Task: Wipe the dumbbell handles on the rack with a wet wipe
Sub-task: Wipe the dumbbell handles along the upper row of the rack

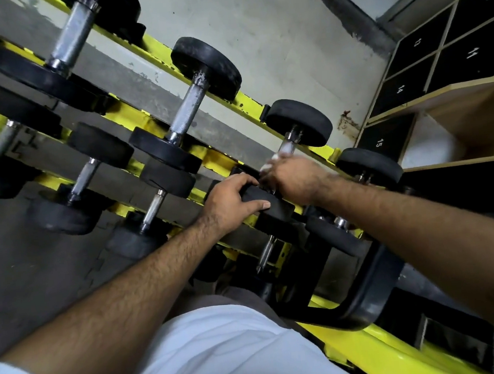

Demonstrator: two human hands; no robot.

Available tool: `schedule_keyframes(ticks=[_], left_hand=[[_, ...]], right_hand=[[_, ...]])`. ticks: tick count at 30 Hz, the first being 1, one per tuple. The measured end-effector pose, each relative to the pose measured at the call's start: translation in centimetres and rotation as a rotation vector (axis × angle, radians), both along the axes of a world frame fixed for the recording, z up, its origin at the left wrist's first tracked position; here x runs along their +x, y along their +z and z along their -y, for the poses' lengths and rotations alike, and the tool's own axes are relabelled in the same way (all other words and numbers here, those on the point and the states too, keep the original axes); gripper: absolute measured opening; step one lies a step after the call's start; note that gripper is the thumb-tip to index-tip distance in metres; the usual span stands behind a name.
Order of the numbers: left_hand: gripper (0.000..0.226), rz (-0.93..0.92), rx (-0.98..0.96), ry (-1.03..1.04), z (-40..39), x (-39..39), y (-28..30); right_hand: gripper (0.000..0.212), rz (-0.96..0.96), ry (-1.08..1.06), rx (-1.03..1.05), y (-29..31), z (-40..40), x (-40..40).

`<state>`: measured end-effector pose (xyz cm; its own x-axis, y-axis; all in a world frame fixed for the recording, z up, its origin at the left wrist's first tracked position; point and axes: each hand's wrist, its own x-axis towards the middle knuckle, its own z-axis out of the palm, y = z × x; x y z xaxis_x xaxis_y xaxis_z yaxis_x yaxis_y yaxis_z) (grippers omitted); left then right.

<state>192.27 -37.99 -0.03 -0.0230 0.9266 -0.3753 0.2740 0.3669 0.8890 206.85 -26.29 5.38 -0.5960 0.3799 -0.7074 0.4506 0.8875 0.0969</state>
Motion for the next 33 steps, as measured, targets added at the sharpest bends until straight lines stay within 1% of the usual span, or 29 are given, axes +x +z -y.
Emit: schedule_keyframes(ticks=[2, 3, 5, 6, 7, 10, 11, 13, 15, 16, 20, 22, 24, 25, 26, 29, 30, 31, 33], left_hand=[[0.044, -0.006, 0.008, -0.003, 0.0, 0.0, -0.1], [0.044, -0.006, 0.006, 0.002, 0.0, 0.0, -0.2], [0.044, 0.004, 0.003, 0.006, 0.0, 0.0, -0.3], [0.045, 0.009, 0.002, 0.006, 0.0, 0.0, -0.4], [0.046, 0.011, -0.002, 0.007, 0.0, 0.0, -0.4], [0.05, 0.013, 0.0, 0.002, -0.1, 0.0, -0.7], [0.049, 0.013, -0.002, -0.001, -0.1, 0.0, -0.8], [0.049, 0.016, -0.002, -0.01, -0.2, -0.1, -0.9], [0.049, 0.013, 0.008, -0.012, -0.2, -0.2, -1.0], [0.049, 0.014, 0.01, -0.013, -0.2, -0.3, -1.0], [0.048, 0.022, 0.003, -0.01, -0.3, -0.3, -1.1], [0.048, 0.011, 0.008, -0.013, -0.3, -0.3, -0.9], [0.048, 0.025, 0.001, -0.013, -0.3, -0.4, -0.9], [0.047, 0.043, -0.006, -0.016, -0.3, -0.4, -1.0], [0.047, 0.051, -0.01, -0.017, -0.2, -0.4, -0.9], [0.046, 0.049, -0.032, -0.026, -0.4, -0.6, -0.9], [0.045, 0.055, -0.045, -0.03, -0.5, -0.7, -0.8], [0.044, 0.058, -0.055, -0.035, -0.7, -0.7, -0.8], [0.043, 0.052, -0.06, -0.047, -1.1, -0.8, -0.7]], right_hand=[[0.045, -0.013, 0.016, -0.071, -0.3, 0.1, 0.1], [0.049, -0.026, 0.018, -0.047, -0.1, -0.4, 0.3], [0.055, -0.067, -0.004, 0.065, 0.2, -1.3, 1.2], [0.056, -0.083, -0.026, 0.112, 0.2, -1.2, 1.4], [0.056, -0.111, -0.026, 0.116, 0.0, -0.8, 1.5], [0.052, -0.132, 0.062, -0.065, -0.3, 0.5, 1.3], [0.052, -0.139, 0.063, -0.076, -0.4, 0.1, 1.4], [0.051, -0.189, -0.023, 0.051, -0.3, -1.1, 1.8], [0.055, -0.215, -0.182, 0.202, -0.2, -1.6, 2.4], [0.057, -0.207, -0.204, 0.227, -0.4, -1.1, 2.4], [0.055, -0.245, -0.052, 0.041, -1.0, 0.1, 2.9], [0.056, -0.287, -0.085, 0.1, -0.8, -1.1, 3.3], [0.053, -0.318, -0.224, 0.197, -0.8, -1.8, 3.5], [0.052, -0.32, -0.246, 0.207, -0.8, -1.7, 3.4], [0.051, -0.322, -0.211, 0.179, -0.9, -1.2, 3.1], [0.049, -0.288, 0.011, -0.032, -0.9, 0.0, 2.1], [0.048, -0.261, 0.032, -0.069, -0.9, 0.1, 2.0], [0.049, -0.244, 0.028, -0.069, -0.7, 0.0, 1.9], [0.05, -0.267, -0.013, 0.002, -0.2, -0.2, 2.0]])
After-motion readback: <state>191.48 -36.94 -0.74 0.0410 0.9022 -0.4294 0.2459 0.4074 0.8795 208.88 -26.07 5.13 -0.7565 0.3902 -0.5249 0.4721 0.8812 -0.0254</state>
